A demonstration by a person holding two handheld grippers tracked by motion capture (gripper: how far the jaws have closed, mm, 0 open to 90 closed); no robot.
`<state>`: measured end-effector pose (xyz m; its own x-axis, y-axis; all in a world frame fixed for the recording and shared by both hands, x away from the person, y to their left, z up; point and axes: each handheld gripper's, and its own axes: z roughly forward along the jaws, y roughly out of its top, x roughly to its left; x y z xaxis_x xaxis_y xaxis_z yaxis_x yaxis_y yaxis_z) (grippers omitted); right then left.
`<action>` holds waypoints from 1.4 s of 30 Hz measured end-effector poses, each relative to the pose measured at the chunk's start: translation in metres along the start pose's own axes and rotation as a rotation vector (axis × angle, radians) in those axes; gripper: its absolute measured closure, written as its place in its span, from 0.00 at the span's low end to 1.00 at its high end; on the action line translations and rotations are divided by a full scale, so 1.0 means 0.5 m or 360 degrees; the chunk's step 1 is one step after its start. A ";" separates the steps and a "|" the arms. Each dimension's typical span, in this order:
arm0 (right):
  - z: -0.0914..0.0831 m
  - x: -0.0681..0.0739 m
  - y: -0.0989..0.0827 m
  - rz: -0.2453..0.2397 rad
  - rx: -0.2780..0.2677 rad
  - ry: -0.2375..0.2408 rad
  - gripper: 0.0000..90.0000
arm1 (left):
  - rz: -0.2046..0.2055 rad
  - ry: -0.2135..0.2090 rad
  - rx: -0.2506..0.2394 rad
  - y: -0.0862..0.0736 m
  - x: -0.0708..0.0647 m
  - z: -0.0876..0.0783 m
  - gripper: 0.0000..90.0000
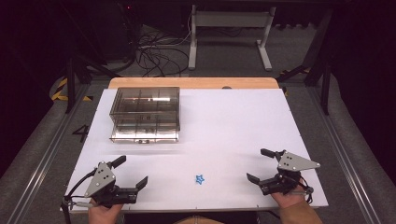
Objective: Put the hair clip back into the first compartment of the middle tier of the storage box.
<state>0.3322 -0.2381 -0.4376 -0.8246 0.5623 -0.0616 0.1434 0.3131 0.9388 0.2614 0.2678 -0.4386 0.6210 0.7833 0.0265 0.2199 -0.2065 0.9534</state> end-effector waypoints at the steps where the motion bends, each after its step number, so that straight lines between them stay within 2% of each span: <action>1: 0.000 0.000 0.000 0.0000 0.0000 0.0000 0.01 | 0.0000 -0.0001 0.0000 0.000 0.000 0.000 0.01; 16: 0.003 0.000 -0.001 0.0005 0.0011 0.0010 0.01 | -0.0013 -0.0015 0.0005 0.013 0.000 0.005 0.02; 22: 0.004 0.000 0.000 0.0003 0.0018 0.0009 0.01 | -0.0005 -0.0058 0.0008 0.025 -0.004 0.012 0.02; 30: 0.006 0.000 -0.001 0.0002 0.0022 0.0010 0.01 | -0.0030 -0.0124 0.0025 0.040 -0.014 0.031 0.02; 33: 0.007 0.000 -0.002 0.0000 0.0027 0.0015 0.01 | -0.0004 -0.0136 0.0028 0.046 -0.018 0.036 0.02; 36: 0.007 0.000 -0.002 0.0001 0.0030 0.0016 0.01 | -0.0023 -0.0165 0.0027 0.052 -0.024 0.042 0.02; 42: 0.007 0.000 -0.002 -0.0001 0.0032 0.0018 0.01 | -0.0004 -0.0204 0.0027 0.062 -0.033 0.059 0.02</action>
<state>0.3341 -0.2355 -0.4398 -0.8308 0.5535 -0.0581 0.1538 0.3286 0.9319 0.2801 0.2312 -0.4183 0.7111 0.7029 -0.0155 0.2334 -0.2152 0.9483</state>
